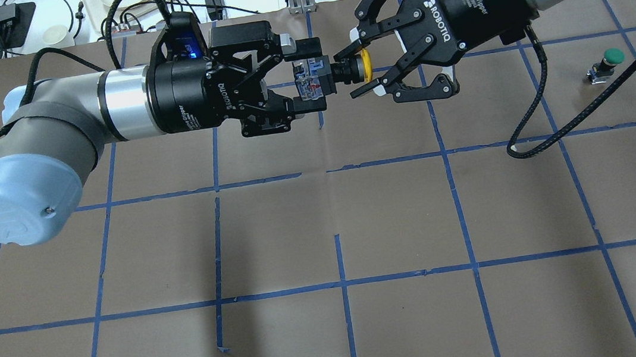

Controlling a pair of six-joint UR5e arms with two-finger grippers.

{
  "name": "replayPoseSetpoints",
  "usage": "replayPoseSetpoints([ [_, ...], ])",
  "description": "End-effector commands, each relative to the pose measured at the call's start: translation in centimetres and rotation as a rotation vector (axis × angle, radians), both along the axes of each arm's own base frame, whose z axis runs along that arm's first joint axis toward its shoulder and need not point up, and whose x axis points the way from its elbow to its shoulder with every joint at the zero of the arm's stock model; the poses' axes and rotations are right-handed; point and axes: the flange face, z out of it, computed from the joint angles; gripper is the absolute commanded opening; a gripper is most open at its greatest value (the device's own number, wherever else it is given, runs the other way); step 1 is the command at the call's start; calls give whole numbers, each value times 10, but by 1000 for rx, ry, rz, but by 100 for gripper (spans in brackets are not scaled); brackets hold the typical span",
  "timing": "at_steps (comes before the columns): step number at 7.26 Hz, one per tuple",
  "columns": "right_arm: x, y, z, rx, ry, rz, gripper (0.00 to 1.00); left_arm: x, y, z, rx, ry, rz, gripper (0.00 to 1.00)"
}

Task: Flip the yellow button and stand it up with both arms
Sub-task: 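Close the right gripper on the yellow cap and open the left gripper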

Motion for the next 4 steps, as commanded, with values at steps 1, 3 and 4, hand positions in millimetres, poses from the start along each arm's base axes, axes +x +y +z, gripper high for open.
replayPoseSetpoints([
  [1, -13, -4, 1, -23, 86, -3, 12, 7, -2, -1, -11, -66, -11, 87],
  [3, -21, -6, 9, -185, 206, 126, 11, 13, 1, -10, -20, -295, -92, 87],
  [4, -25, -3, 4, -290, 274, 256, 11, 21, -4, -12, -62, -445, -134, 96],
])
